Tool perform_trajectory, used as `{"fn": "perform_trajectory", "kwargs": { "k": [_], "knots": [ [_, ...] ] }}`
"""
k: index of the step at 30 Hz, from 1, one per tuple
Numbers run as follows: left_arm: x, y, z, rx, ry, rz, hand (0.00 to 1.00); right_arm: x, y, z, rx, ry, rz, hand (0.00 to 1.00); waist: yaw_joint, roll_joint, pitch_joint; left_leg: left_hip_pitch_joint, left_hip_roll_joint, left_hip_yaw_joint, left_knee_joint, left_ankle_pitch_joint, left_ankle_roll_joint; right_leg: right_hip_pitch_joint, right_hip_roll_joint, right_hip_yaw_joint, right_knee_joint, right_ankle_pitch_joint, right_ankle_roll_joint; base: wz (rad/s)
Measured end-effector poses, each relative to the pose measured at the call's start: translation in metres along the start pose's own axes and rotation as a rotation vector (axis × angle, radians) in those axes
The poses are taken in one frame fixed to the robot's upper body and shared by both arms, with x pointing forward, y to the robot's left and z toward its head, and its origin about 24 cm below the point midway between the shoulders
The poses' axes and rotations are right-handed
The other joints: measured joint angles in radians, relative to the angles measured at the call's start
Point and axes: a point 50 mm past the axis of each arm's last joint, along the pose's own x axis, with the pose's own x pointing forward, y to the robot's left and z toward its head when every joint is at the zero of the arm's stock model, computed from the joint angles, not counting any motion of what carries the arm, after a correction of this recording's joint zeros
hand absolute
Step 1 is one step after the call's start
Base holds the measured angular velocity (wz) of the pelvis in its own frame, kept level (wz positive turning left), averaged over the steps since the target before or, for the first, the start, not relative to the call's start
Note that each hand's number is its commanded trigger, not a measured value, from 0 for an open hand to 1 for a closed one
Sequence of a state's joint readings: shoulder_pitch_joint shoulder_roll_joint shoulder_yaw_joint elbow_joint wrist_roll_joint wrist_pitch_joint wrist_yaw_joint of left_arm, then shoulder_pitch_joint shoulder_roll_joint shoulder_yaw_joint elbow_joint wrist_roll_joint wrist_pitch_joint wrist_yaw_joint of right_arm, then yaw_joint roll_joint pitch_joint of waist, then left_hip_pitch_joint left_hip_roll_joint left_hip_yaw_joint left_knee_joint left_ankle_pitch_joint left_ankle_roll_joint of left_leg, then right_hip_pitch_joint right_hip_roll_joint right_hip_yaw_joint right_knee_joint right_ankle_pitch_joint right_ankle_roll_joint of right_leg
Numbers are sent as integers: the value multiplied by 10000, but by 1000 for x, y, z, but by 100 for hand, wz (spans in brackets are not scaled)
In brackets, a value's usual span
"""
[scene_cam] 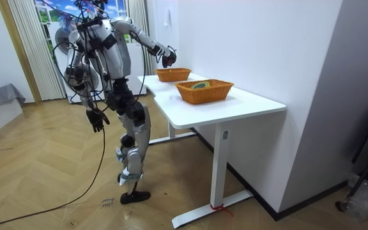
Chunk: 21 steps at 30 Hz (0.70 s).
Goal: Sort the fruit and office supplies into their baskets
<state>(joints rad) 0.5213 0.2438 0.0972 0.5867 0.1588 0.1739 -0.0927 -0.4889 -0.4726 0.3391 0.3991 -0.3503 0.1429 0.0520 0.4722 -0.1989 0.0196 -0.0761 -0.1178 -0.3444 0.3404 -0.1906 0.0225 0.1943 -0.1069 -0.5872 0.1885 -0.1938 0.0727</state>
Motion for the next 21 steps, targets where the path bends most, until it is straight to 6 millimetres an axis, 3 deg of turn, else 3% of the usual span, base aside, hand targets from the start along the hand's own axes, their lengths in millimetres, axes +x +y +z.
{"fn": "perform_trajectory", "kwargs": {
  "k": [5,9,11,12,13,18,19,20,21],
  "knots": [
    [1,4,4,31,-198,72,0,8,-10,-5,257,146,-823,100,54,-123,-38,-469,-6,-104,73,64,-49,-384,13,-192,50,1,-1,9],
    [3,6,12,-347,-491,50,0,15,-21,-4,258,249,-1633,100,36,-163,-11,-1067,38,-110,211,140,-112,-933,48,-190,174,3,-5,3],
    [4,7,14,-507,-565,45,0,17,-21,-4,197,272,-1703,100,34,-149,77,-1153,35,-93,227,158,-110,-1006,41,-192,174,4,-8,0],
    [5,8,15,-503,-607,68,0,17,-21,-5,269,323,-1697,100,29,-229,58,-1249,38,-93,246,165,-101,-1088,33,-191,175,5,-9,0],
    [5,9,17,-495,-705,90,0,18,-21,-7,320,392,-1727,100,22,-235,140,-1316,39,-103,283,163,-99,-1128,34,-195,175,5,-9,3],
    [7,9,26,-655,-1108,86,0,21,-28,-10,302,609,-1992,100,23,-338,167,-1819,48,-81,421,183,-87,-1605,33,-143,202,19,-31,-2],
    [7,10,28,-638,-1229,100,0,22,-31,-8,340,590,-2080,94,20,-341,175,-1933,62,-59,447,186,-87,-1722,39,-132,214,32,-53,-7],
    [7,10,30,-637,-1283,109,0,23,-33,-7,326,584,-2142,56,28,-347,181,-1974,72,-40,449,190,-87,-1778,37,-121,235,33,-54,-9],
    [8,12,33,-617,-1377,146,0,26,-36,-4,190,555,-2235,9,35,-356,184,-2062,95,-6,460,191,-87,-1909,33,-66,307,35,-58,-11]
  ]
}}
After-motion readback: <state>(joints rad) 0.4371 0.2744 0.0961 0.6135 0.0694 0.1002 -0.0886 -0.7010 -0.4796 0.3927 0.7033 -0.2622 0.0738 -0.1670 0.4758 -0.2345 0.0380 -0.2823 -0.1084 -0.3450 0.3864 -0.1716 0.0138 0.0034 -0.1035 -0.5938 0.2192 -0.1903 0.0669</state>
